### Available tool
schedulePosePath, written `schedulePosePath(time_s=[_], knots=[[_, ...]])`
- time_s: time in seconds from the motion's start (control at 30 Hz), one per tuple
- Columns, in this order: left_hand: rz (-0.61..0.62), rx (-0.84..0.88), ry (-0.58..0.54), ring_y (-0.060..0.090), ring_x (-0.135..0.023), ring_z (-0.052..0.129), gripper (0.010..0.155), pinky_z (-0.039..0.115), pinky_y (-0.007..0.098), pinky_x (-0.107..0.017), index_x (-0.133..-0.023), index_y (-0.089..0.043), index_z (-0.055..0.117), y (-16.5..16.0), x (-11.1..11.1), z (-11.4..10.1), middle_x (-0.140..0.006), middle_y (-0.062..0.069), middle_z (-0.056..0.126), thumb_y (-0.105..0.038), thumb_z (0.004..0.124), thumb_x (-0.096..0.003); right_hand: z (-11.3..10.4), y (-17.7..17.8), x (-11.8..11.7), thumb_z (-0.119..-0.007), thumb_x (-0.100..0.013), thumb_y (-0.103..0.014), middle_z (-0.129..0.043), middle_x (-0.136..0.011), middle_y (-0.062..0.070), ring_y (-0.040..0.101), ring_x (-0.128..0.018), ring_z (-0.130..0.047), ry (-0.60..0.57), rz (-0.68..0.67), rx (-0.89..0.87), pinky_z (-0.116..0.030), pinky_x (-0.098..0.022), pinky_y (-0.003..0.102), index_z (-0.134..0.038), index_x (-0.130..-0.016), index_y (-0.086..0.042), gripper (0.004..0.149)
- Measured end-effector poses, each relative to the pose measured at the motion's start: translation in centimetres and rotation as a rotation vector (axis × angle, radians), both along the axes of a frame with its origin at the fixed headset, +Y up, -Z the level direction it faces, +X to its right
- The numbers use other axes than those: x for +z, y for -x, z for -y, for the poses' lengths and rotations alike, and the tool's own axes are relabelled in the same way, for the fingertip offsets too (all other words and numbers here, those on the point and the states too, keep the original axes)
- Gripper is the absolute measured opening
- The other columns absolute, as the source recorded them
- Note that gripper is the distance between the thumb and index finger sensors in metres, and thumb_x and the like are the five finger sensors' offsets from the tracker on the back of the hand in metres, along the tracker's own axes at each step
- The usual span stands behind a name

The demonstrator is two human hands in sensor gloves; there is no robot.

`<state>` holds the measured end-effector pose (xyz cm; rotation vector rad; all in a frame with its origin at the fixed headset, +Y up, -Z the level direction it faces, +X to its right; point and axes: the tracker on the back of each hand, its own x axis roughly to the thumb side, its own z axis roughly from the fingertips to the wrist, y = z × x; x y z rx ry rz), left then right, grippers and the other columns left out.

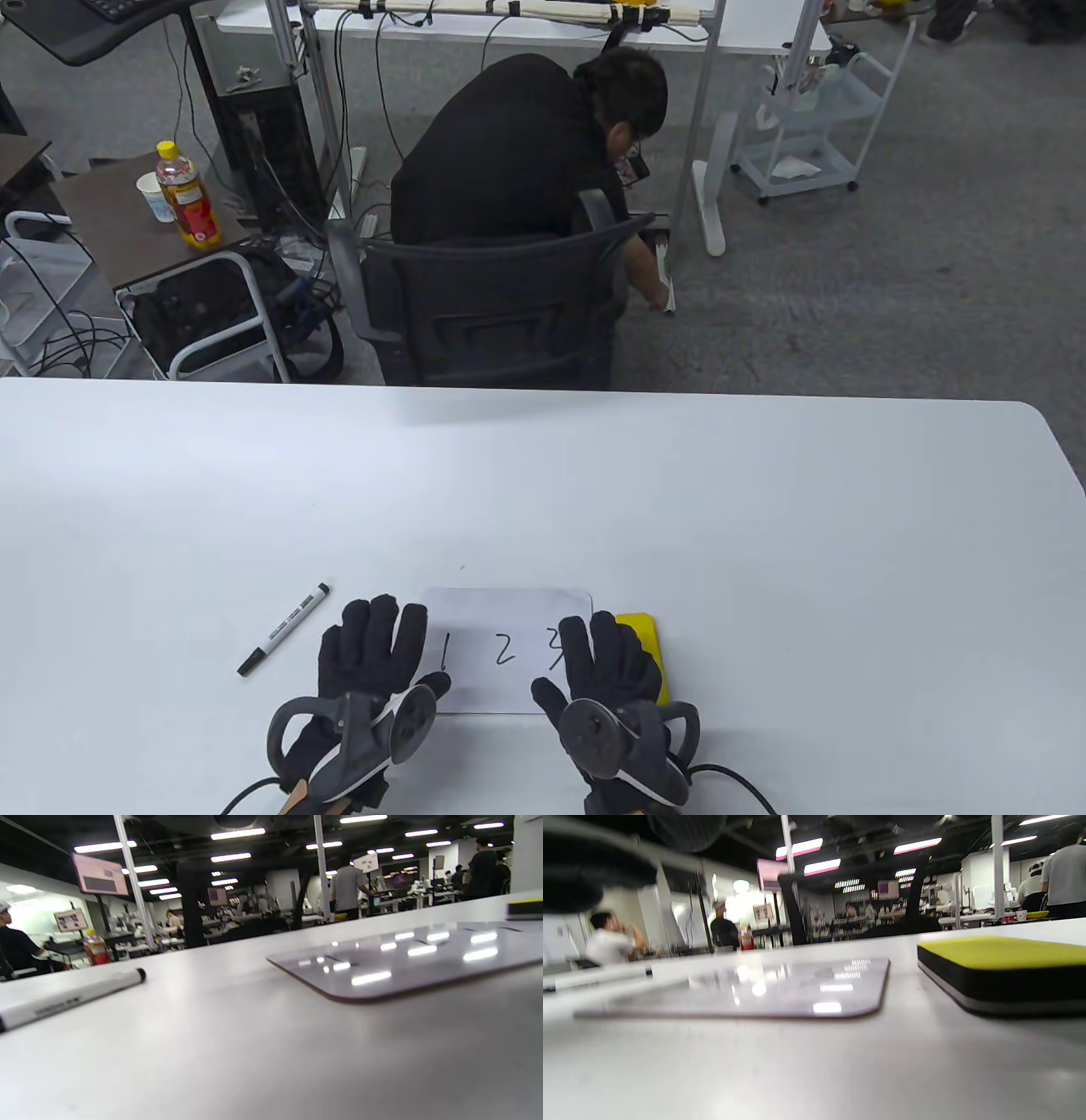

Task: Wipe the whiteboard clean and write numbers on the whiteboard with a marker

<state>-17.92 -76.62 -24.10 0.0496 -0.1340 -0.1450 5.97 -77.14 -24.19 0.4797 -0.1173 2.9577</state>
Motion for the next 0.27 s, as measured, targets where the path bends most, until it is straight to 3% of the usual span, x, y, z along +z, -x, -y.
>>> schedulePosePath(time_s=[0.13, 0.27], knots=[[0.041, 0.005, 0.105, 0.042, -0.120, 0.017, 0.087, 0.030, 0.063, -0.088, -0.122, -0.030, 0.022, -0.58, -0.03, 0.71, -0.130, 0.011, 0.018, -0.074, 0.050, -0.0522, 0.68, 0.92, 0.09, -0.059, -0.061, -0.058, -0.003, -0.114, 0.038, 0.061, -0.102, -0.007, 0.109, 0.004, 0.168, -0.019, -0.068, 0.075, -0.013, -0.115, -0.009, 0.087], [0.049, -0.020, 0.128, 0.044, -0.119, 0.014, 0.089, 0.027, 0.065, -0.087, -0.122, -0.030, 0.017, -0.90, 0.05, 0.97, -0.129, 0.012, 0.014, -0.074, 0.049, -0.0520, 0.95, 1.21, 0.09, -0.057, -0.061, -0.059, 0.003, -0.113, 0.038, 0.061, -0.101, 0.000, 0.147, 0.000, 0.205, -0.016, -0.068, 0.076, -0.009, -0.115, -0.009, 0.088]])
